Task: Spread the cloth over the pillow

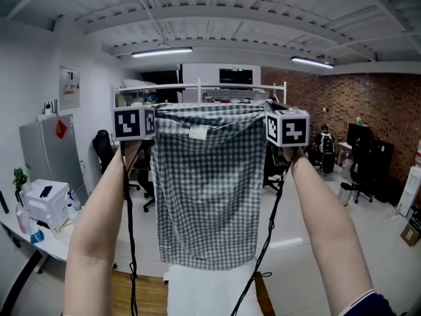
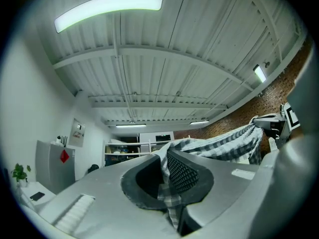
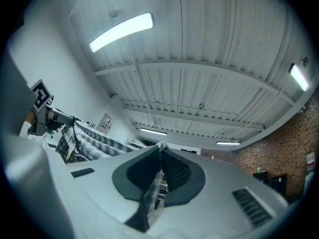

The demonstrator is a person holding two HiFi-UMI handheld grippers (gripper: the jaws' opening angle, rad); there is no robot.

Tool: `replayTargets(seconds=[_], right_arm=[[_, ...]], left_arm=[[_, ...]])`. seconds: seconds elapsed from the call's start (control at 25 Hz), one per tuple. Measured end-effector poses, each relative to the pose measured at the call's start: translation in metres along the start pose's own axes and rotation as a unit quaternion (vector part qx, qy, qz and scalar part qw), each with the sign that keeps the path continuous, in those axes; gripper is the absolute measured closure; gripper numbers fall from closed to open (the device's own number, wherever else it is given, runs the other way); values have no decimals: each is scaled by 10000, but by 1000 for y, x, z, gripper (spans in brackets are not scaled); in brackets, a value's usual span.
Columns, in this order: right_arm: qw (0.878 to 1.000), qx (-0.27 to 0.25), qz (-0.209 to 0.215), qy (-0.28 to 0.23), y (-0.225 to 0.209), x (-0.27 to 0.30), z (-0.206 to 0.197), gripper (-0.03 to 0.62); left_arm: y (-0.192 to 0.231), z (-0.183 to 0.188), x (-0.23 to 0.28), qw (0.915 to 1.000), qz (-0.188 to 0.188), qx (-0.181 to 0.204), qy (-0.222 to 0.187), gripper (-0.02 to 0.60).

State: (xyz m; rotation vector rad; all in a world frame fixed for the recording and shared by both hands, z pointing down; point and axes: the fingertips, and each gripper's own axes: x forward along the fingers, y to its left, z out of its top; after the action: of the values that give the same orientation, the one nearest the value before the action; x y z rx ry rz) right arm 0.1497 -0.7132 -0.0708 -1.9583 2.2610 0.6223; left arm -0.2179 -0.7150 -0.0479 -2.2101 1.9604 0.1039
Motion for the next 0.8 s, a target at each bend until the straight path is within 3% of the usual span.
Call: replayTargets(seconds=[0.36,0.8], right_arm=[[10000,-77,-11,26,17,18,-53,563],[9960,110,76,880,25,16,-166,563]], left_arm=[[3,-53,30,9999,-133,-61,62,565],[-11,-159,44,9963,-334,-311,734,565]])
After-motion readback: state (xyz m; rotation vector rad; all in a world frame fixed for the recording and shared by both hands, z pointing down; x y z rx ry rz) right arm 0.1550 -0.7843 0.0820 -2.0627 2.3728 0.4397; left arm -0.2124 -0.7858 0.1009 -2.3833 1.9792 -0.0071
